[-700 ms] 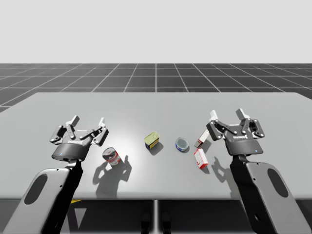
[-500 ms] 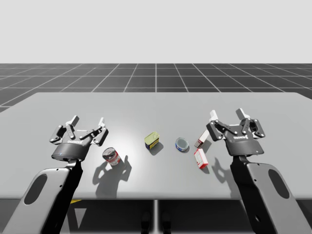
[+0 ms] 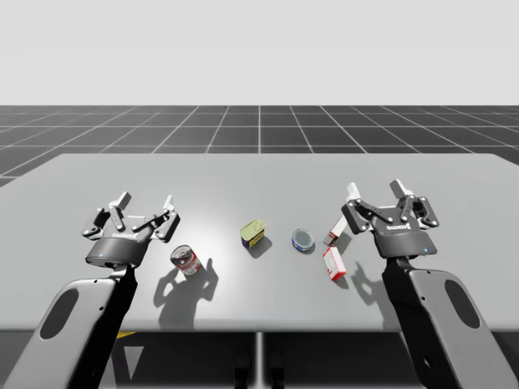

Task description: Pick up the gelatin box and lift it.

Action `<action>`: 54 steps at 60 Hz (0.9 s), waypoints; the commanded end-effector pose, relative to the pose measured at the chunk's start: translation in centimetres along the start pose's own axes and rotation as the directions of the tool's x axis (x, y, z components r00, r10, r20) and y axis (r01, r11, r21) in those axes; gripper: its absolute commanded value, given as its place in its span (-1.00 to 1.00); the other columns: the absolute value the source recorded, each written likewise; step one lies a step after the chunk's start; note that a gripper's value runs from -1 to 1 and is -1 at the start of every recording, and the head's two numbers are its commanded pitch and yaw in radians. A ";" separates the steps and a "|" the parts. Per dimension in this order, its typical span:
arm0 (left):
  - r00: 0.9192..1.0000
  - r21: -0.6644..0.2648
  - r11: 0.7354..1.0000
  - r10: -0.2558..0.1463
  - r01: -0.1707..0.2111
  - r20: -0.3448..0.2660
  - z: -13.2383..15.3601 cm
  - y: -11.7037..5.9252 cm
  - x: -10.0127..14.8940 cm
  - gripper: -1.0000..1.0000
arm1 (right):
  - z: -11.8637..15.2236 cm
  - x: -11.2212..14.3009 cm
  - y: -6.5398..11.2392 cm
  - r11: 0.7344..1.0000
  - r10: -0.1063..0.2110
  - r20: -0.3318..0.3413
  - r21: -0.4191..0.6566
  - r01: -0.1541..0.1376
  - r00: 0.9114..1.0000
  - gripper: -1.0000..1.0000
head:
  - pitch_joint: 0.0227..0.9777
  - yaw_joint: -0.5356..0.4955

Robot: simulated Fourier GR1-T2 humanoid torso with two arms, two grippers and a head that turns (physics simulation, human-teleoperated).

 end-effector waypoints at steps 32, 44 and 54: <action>1.000 -0.035 0.999 0.002 -0.002 -0.001 -0.1 -0.6 -0.1 -1.00 | 0.2 0.3 -0.2 0.999 -0.038 -0.003 -0.020 0.038 0.999 -1.00 | 0.82 -0.66; 1.000 -0.037 0.999 0.010 -0.010 -0.004 -0.1 -0.6 -0.1 -1.00 | 2.4 2.0 1.0 0.997 -0.070 -0.032 -0.015 0.070 0.997 -1.00 | 0.83 -0.65; 1.000 -0.044 0.999 0.015 -0.015 -0.007 0.2 -0.8 0.0 -1.00 | 6.0 3.2 1.9 0.997 -0.072 -0.071 0.031 0.075 0.995 -1.00 | 0.82 -0.64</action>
